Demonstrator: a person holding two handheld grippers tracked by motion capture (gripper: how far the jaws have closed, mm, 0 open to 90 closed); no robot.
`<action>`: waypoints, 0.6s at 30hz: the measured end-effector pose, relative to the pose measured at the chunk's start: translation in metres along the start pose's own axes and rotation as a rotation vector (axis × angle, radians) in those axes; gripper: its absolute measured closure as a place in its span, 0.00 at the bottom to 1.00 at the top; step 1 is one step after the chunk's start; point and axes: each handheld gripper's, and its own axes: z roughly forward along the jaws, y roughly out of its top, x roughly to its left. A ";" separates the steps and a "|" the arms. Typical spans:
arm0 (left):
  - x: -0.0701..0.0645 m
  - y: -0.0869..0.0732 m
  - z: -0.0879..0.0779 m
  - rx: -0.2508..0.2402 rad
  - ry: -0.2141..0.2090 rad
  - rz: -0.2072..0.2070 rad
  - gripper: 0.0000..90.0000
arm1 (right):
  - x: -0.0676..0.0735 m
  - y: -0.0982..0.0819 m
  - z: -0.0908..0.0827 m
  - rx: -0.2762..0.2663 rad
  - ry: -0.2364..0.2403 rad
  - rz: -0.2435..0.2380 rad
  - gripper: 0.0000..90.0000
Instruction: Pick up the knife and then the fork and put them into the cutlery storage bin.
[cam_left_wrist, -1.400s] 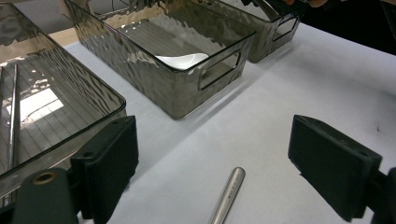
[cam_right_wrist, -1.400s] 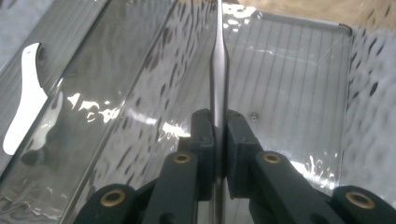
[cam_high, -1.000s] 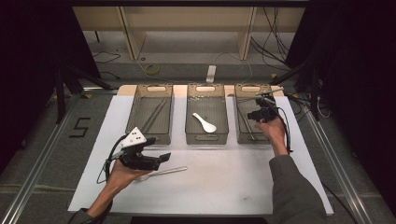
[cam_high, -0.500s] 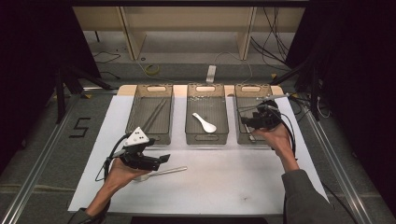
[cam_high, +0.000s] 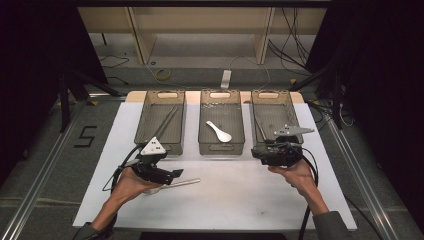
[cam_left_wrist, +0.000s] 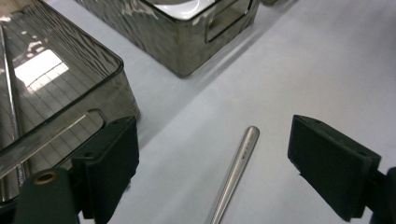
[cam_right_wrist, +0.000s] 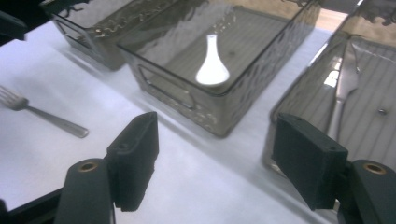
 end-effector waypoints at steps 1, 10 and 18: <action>0.000 0.000 0.001 0.010 -0.001 0.001 0.18 | 0.002 -0.002 -0.001 -0.007 0.006 -0.001 0.35; 0.001 -0.001 0.010 0.153 0.015 0.067 0.24 | 0.018 -0.020 -0.006 -0.007 0.039 -0.021 0.35; 0.003 -0.003 0.016 0.257 0.004 0.083 0.30 | 0.026 -0.033 -0.010 -0.002 0.049 -0.026 0.34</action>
